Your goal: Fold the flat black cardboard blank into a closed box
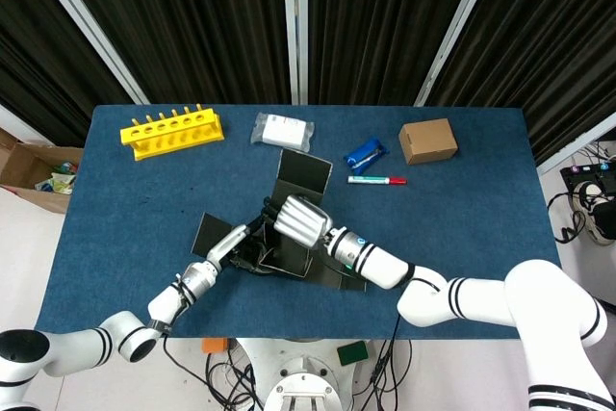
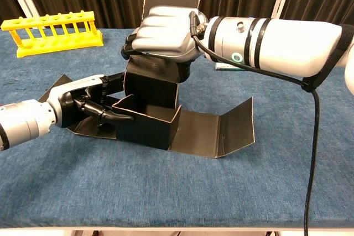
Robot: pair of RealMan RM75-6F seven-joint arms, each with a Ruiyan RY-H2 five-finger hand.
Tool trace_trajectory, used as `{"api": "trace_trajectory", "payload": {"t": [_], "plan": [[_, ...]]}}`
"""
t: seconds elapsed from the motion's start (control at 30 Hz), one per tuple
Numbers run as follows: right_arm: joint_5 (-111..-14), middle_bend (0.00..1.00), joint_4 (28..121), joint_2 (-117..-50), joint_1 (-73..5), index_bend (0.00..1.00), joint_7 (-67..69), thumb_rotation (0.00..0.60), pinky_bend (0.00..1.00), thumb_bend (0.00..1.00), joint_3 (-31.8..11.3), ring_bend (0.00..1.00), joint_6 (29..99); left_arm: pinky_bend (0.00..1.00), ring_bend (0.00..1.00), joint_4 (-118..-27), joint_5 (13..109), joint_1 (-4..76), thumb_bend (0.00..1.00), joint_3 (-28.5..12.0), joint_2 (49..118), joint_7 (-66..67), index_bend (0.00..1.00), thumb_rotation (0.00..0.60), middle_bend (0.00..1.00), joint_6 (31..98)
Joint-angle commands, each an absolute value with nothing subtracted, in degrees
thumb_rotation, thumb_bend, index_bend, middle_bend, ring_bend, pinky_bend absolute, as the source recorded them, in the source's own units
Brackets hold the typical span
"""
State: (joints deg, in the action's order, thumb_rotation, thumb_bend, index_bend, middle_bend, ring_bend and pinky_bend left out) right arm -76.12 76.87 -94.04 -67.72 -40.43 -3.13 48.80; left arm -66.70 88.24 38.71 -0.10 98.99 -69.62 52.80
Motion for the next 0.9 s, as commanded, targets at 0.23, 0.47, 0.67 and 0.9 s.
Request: {"api": "trace_trajectory", "payload": {"t": [0.23, 0.47, 0.67, 0.9], "plan": [[-77.15, 0.31, 75.69, -95.21, -67.07, 0.29, -38.3, 0.6, 0.98, 0.2, -4.76, 0.68, 48.82, 0.83, 0.54, -67.51, 86.78, 38.37, 0.0, -0.39, 98.98, -67.21, 0.15, 0.6, 0.16, 52.35], [-74.63, 0.02, 77.83, -94.66, -65.88, 0.0, -37.54, 0.6, 0.99, 0.05, -5.89, 0.64, 47.74, 0.83, 0.54, -68.98, 85.51, 38.1, 0.0, -0.75, 98.46, -65.05, 0.15, 0.6, 0.16, 51.67], [-72.07, 0.0, 80.32, -93.69, -64.94, 0.0, -37.82, 0.6, 0.99, 0.0, -6.6, 0.63, 47.14, 0.83, 0.54, -70.0, 84.51, 37.9, 0.0, -1.32, 98.38, -63.6, 0.16, 0.6, 0.17, 51.24], [-68.56, 0.0, 83.15, -91.9, -63.48, 0.0, -37.22, 0.6, 0.99, 0.0, -7.71, 0.62, 47.53, 0.83, 0.54, -71.51, 83.26, 37.65, 0.0, -1.93, 97.51, -63.26, 0.18, 0.6, 0.21, 50.22]]}}
